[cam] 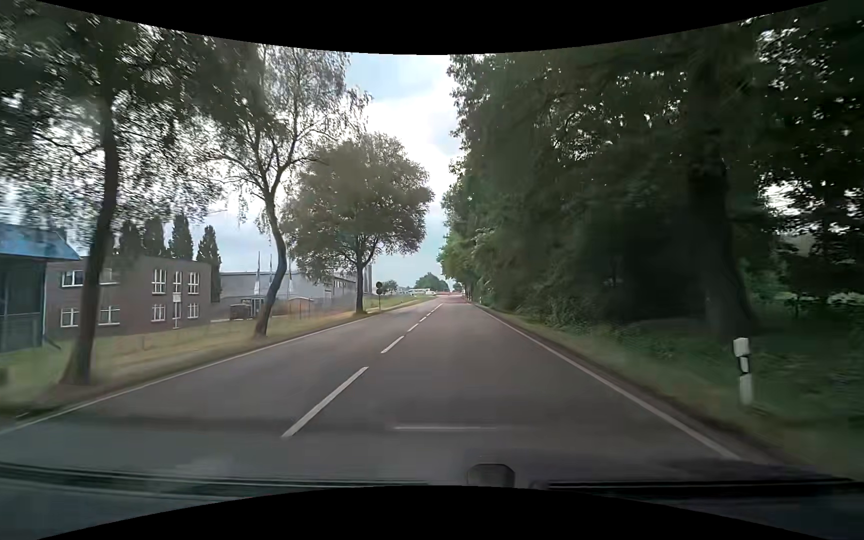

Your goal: Follow the waypoints while adhering to traffic rules and regulations

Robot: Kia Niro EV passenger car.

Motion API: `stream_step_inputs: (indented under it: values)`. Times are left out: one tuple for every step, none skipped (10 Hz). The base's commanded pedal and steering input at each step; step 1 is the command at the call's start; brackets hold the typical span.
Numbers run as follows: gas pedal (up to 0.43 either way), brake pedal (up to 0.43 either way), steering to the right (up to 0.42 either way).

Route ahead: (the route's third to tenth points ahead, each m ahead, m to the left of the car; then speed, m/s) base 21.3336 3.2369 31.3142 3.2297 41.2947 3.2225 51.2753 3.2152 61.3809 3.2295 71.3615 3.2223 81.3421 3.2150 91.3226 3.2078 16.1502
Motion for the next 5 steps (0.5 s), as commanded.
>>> stream_step_inputs:
  values:
    - [0.138,0.0,-0.004]
    - [0.138,0.0,-0.003]
    - [0.138,0.0,-0.003]
    - [0.138,0.0,-0.003]
    - [0.138,0.0,-0.003]
